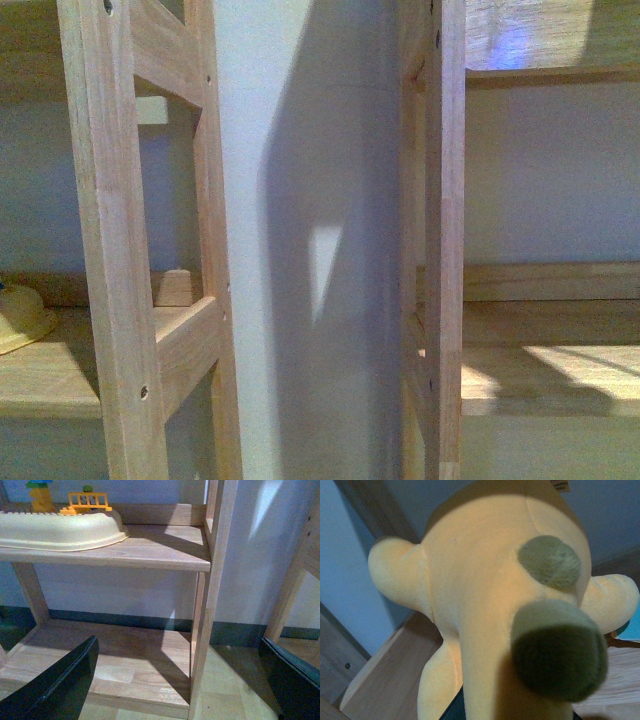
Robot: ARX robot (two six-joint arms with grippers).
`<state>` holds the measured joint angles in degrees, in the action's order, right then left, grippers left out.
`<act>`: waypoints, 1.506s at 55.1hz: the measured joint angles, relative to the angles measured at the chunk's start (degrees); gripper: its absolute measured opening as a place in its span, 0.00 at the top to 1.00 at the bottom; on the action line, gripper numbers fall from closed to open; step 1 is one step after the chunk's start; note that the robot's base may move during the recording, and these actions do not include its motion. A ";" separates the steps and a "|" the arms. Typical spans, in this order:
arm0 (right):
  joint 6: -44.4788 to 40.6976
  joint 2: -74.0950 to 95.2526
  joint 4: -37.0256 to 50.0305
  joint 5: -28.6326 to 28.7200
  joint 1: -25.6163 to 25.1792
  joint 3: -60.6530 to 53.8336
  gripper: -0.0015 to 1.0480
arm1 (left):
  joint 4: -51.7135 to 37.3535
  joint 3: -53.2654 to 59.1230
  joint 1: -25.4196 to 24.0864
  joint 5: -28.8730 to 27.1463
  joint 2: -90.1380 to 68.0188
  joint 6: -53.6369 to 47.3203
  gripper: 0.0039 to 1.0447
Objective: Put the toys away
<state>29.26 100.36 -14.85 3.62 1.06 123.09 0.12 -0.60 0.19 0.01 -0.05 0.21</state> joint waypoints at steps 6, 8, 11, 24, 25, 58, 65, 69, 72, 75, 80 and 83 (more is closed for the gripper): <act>0.52 0.20 -0.83 0.28 1.20 0.28 0.93 | 0.00 0.00 0.02 0.00 0.00 0.02 0.06; 0.46 0.20 -0.94 0.28 1.31 0.28 0.91 | 0.00 0.00 0.02 0.00 0.00 0.02 0.06; 0.55 0.17 -0.66 0.28 1.33 0.04 0.80 | 0.00 0.00 0.02 0.00 0.00 0.02 0.06; 0.48 -0.59 0.70 0.96 0.92 -2.32 0.49 | 0.00 0.00 0.02 0.00 0.00 0.02 0.06; 0.48 -0.70 0.79 1.14 0.83 -2.49 0.46 | 0.00 0.00 0.00 0.00 0.00 0.02 0.06; -8.81 -9.33 14.47 -4.37 -0.37 -12.31 0.06 | 0.00 0.00 0.00 0.00 0.00 0.02 0.06; -15.56 -18.99 23.17 -10.58 -0.72 -21.14 0.06 | 0.00 0.00 0.02 0.00 0.00 0.02 0.06; -17.55 -24.72 23.82 -12.81 -1.73 -26.49 0.06 | 0.00 0.00 0.00 0.00 0.00 0.02 0.06; -18.82 -28.98 25.05 -13.84 -2.73 -30.99 0.06 | 0.00 0.00 0.00 0.00 0.00 0.02 0.06; -20.39 -34.23 25.66 -14.36 -4.24 -36.85 0.06 | 0.00 0.00 0.00 0.00 0.00 0.02 0.06; -21.92 -42.75 25.49 -12.68 -7.48 -46.71 0.06 | 0.00 0.00 0.00 0.00 0.00 0.00 0.06; -21.97 -46.82 24.63 -10.01 -9.66 -51.34 0.06 | 0.00 0.00 0.00 0.00 0.00 0.02 0.06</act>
<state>7.29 53.54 9.78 -6.39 -8.60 71.75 0.12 -0.60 0.19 0.01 -0.05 0.23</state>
